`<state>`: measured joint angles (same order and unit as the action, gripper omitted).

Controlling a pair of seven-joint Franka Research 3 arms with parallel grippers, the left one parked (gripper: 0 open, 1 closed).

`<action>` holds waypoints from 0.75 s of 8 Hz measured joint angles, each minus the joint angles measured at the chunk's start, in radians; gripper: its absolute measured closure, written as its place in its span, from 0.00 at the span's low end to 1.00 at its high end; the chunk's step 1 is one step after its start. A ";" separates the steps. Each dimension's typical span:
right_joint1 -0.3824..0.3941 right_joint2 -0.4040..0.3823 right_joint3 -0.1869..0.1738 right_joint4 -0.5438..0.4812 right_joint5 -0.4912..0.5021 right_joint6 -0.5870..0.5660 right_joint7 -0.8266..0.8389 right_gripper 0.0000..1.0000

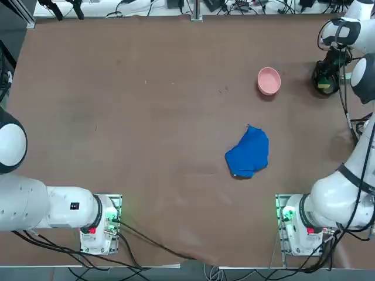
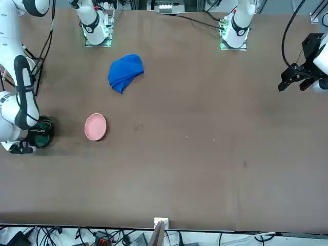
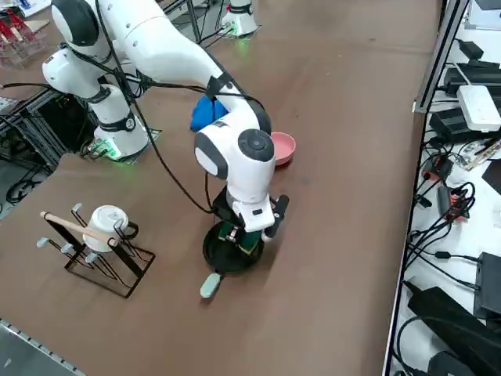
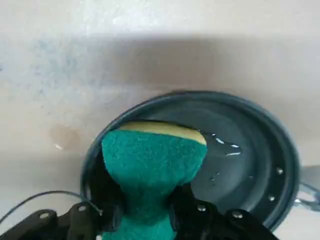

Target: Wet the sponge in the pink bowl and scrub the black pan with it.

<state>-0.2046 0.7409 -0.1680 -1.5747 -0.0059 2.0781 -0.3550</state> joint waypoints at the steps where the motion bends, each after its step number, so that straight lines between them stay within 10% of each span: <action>1: -0.001 -0.001 -0.002 0.000 0.000 -0.020 0.000 0.52; 6: -0.056 -0.001 -0.015 -0.001 -0.003 -0.092 -0.104 0.53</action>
<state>-0.2604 0.7396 -0.1831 -1.5756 -0.0085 1.9865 -0.4591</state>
